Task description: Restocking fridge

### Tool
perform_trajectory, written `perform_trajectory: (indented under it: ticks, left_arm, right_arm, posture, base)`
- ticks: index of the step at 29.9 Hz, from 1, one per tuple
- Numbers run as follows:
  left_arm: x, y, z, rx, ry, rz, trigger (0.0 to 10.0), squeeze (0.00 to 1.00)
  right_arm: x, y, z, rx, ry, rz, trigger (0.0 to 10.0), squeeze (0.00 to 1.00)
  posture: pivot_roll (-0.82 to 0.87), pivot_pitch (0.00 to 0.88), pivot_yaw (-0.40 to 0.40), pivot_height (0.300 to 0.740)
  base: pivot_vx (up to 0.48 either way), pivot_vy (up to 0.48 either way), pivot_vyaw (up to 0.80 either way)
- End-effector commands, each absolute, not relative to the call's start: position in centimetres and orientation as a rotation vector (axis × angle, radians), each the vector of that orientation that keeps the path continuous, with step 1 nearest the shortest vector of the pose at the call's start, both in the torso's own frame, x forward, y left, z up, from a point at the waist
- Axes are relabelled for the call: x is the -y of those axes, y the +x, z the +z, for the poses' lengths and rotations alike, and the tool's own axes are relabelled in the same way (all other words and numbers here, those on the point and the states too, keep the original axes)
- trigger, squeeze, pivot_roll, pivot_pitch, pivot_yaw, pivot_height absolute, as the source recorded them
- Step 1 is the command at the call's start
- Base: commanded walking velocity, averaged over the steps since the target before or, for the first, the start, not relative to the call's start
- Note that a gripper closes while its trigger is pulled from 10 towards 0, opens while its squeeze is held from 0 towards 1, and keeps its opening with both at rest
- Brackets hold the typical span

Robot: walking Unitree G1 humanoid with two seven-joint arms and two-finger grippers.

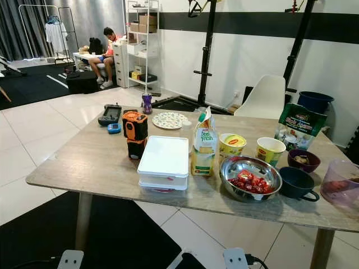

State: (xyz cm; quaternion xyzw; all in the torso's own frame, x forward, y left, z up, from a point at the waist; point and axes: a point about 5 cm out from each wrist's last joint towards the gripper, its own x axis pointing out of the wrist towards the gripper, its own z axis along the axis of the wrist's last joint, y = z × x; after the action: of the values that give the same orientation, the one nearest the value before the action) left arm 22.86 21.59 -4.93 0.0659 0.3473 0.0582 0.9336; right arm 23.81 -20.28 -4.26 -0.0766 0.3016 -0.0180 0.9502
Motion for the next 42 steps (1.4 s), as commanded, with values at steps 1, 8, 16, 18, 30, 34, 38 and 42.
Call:
perform_trajectory:
  ticks: [1,8,16,18,30,34,38,42]
  left_arm:
    - [-21.43,22.75,-5.04,-0.715,0.134,0.119,10.0,0.0]
    - [-21.73,22.94,-4.84,-0.71,0.135,0.119,10.0,0.0]
    - [-21.48,22.98,-4.83,-0.703,0.151,0.1,10.0,0.0]
    - [-21.69,22.8,-4.91,-0.709,0.149,0.108,10.0,0.0]
    - [-21.79,22.14,-5.34,-0.734,0.147,0.116,10.0,0.0]
    - [-21.86,22.18,-5.31,-0.733,0.148,0.117,10.0,0.0]
    - [-21.92,22.22,-5.28,-0.733,0.15,0.116,10.0,0.0]
    - [-21.97,22.3,-5.21,-0.731,0.153,0.116,10.0,0.0]
  right_arm:
    - [20.6,24.01,-4.05,-0.606,-0.153,-0.054,10.0,0.0]
    - [20.49,23.87,-4.18,-0.611,-0.149,-0.051,10.0,0.0]
    - [20.75,23.61,-4.3,-0.618,-0.151,-0.052,10.0,0.0]
    - [20.82,23.72,-4.22,-0.616,-0.15,-0.054,10.0,0.0]
    - [20.73,23.71,-4.25,-0.617,-0.147,-0.059,10.0,0.0]
    - [20.68,23.62,-4.32,-0.62,-0.145,-0.058,10.0,0.0]
    - [20.69,23.58,-4.35,-0.621,-0.137,-0.062,10.0,0.0]
    - [20.72,23.57,-4.35,-0.621,-0.133,-0.063,10.0,0.0]
  posture:
    - [-0.01,0.043,-0.012,0.74]
    - [-0.02,0.05,-0.005,0.74]
    - [-0.01,0.048,-0.006,0.74]
    - [-0.02,0.048,-0.005,0.74]
    - [-0.02,0.048,0.0,0.74]
    - [-0.02,0.049,0.0,0.74]
    - [-0.02,0.051,0.003,0.74]
    - [-0.02,0.049,0.002,0.74]
  base:
    - [0.0,0.0,0.0]
    - [0.0,0.0,0.0]
    - [0.0,0.0,0.0]
    - [0.0,0.0,0.0]
    - [0.0,0.0,0.0]
    - [0.0,0.0,0.0]
    - [0.0,0.0,0.0]
    - [0.0,0.0,-0.41]
